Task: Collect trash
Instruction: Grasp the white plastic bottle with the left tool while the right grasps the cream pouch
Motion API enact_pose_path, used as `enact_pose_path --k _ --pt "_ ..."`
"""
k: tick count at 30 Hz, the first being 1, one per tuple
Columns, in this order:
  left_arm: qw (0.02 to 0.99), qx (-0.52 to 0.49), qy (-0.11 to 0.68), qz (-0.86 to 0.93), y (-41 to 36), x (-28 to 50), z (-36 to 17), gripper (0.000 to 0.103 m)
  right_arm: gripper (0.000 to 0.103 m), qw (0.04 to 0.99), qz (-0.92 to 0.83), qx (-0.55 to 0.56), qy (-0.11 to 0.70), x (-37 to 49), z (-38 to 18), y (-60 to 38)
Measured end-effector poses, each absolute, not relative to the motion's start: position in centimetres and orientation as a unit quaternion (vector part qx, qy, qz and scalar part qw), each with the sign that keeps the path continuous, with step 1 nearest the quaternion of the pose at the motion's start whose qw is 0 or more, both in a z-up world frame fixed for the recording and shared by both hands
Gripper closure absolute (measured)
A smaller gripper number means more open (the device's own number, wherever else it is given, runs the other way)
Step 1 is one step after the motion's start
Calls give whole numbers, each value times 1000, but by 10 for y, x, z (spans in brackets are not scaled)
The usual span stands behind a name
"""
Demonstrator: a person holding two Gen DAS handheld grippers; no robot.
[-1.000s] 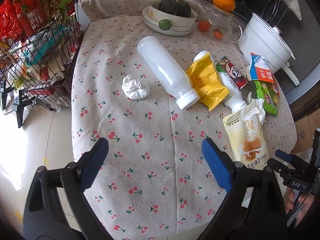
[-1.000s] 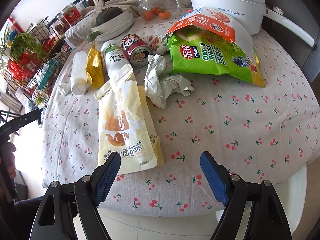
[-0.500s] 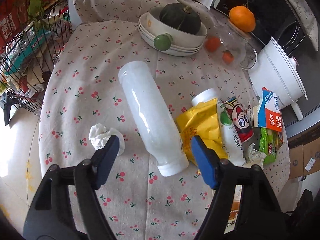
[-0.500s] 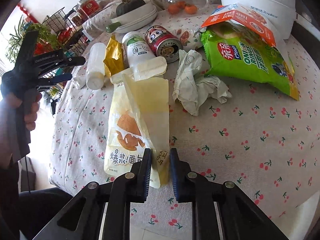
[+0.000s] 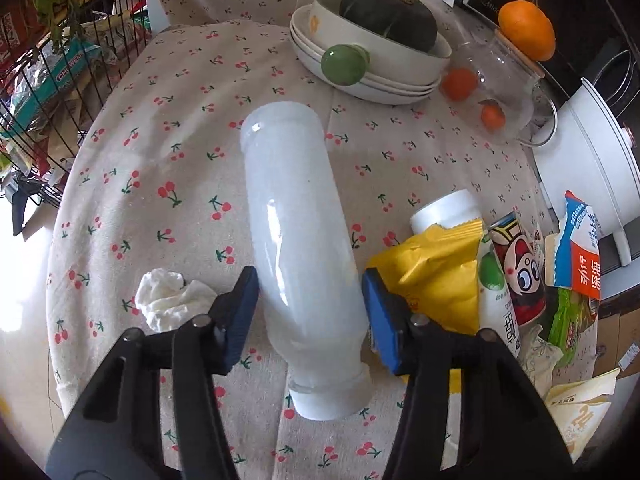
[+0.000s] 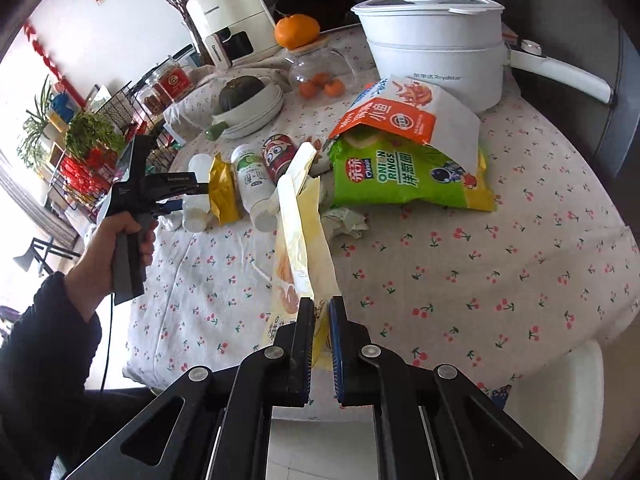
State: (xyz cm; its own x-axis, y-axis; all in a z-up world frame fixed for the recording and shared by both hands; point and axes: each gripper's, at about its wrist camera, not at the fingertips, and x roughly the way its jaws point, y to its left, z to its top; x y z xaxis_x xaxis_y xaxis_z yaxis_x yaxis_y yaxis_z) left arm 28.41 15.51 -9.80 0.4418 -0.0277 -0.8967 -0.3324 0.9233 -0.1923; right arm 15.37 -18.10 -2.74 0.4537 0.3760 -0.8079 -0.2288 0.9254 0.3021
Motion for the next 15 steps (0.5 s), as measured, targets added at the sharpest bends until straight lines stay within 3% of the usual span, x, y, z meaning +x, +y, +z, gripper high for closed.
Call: enact_pose_path --k 15 --pt "873 -174 455 40 138 201 -31 52 94 873 137 123 453 123 12 -251"
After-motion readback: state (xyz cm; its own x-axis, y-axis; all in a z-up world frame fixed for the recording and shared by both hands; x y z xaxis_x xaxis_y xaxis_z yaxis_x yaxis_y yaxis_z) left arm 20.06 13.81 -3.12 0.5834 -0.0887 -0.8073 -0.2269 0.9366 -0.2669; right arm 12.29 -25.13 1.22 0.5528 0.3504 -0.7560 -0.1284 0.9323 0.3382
